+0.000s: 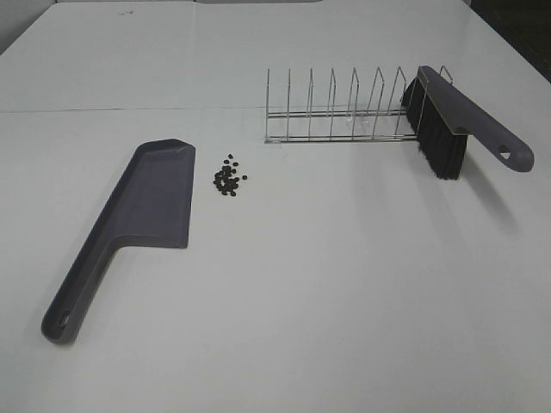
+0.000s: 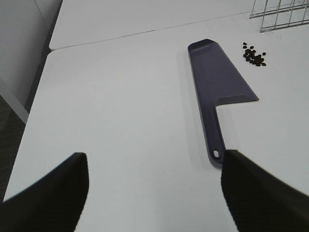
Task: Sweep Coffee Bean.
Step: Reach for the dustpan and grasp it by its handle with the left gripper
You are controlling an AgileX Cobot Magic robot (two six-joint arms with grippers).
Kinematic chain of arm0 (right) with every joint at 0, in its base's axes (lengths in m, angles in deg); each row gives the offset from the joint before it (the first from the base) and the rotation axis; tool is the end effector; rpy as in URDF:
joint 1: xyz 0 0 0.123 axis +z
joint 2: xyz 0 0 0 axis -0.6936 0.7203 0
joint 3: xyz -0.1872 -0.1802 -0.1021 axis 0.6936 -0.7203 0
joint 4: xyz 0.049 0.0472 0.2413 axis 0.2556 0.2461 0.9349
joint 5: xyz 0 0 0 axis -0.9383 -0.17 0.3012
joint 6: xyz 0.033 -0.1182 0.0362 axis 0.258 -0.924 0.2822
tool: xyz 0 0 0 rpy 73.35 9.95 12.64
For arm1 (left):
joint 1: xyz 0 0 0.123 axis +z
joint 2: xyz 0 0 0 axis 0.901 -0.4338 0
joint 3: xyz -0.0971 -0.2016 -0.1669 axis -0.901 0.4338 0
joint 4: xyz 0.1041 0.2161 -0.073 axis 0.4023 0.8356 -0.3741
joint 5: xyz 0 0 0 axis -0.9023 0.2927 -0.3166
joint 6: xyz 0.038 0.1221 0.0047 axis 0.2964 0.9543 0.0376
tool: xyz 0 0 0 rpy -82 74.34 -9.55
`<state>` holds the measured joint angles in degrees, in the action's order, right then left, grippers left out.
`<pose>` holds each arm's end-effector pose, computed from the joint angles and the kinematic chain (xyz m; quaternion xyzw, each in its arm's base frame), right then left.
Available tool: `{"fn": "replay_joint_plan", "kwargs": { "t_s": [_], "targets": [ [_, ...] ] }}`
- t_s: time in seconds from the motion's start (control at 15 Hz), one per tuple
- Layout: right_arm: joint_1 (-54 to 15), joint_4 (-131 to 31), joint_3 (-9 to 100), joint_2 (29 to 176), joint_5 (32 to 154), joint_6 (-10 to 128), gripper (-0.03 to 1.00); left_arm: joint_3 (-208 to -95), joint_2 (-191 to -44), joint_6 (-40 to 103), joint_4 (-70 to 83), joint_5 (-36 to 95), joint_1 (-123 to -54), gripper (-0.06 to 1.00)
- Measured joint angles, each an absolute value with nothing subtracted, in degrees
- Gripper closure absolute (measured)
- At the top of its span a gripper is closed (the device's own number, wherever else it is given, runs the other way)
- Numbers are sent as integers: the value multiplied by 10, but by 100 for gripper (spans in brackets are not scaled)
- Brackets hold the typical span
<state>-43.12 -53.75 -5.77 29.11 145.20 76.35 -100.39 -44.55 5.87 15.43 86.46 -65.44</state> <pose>0.0310 0.0090 0.2619 -0.0503 0.8493 0.0154 0.5252 0.0320 -0.0095 0.2604 0.0758 0.8490 -0.0045 0.5229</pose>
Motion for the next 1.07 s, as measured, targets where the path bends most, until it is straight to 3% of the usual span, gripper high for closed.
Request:
{"fn": "replay_joint_plan", "kwargs": {
  "t_s": [1.07],
  "targets": [
    [-431, -538, -58, 291, 1452, 764, 18, -1004, -445, 59, 154, 865, -654, 25]
  ]
}}
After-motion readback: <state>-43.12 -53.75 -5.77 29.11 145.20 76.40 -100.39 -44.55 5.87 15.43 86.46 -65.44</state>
